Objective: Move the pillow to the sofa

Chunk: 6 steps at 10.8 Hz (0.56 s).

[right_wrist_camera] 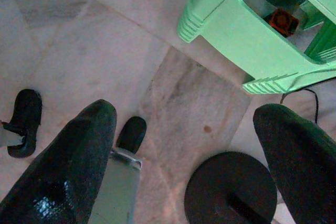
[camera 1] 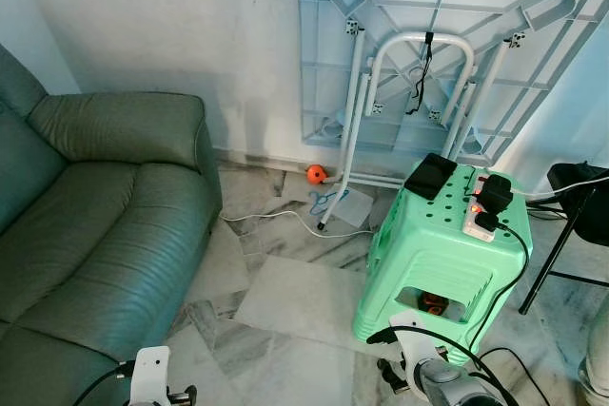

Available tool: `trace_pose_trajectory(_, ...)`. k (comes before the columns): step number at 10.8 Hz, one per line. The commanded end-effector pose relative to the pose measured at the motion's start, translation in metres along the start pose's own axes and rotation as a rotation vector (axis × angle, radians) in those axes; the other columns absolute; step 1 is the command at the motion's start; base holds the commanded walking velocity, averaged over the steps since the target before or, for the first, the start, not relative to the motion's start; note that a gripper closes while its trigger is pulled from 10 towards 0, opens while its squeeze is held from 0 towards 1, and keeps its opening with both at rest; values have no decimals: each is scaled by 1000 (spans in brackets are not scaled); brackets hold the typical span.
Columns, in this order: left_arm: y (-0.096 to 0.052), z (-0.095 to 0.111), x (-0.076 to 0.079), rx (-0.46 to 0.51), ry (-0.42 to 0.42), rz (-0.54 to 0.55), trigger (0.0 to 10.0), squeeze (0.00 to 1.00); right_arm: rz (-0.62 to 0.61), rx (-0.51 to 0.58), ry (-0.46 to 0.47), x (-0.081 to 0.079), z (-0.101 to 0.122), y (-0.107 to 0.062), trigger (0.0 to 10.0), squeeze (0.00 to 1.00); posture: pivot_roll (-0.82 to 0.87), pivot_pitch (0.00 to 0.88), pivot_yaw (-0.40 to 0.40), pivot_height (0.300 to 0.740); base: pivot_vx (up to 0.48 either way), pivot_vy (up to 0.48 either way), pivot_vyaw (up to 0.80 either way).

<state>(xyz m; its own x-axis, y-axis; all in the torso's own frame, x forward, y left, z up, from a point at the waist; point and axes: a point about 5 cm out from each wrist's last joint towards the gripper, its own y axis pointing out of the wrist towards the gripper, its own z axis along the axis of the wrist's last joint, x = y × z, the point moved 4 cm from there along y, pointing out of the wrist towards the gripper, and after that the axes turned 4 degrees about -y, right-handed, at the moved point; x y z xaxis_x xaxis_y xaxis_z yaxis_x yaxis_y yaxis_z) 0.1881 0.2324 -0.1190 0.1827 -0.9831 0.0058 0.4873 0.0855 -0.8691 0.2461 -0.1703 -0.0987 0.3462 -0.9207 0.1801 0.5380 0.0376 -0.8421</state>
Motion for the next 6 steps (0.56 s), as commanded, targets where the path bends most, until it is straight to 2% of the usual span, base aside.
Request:
trace_pose_trajectory(1, -5, 128, 72, 320, 54, -94, 10000, 0, 48, 215, 279, -22, 95, -3, 10000, 0, -22, 0, -18, 740, 0, 0, 0)
trace_pose_trajectory(6, -5, 129, 76, 306, 41, -115, 10000, 0, 53, 225, 294, -19, 99, -3, 10000, 0, -31, 0, -19, 740, 0, 0, 0)
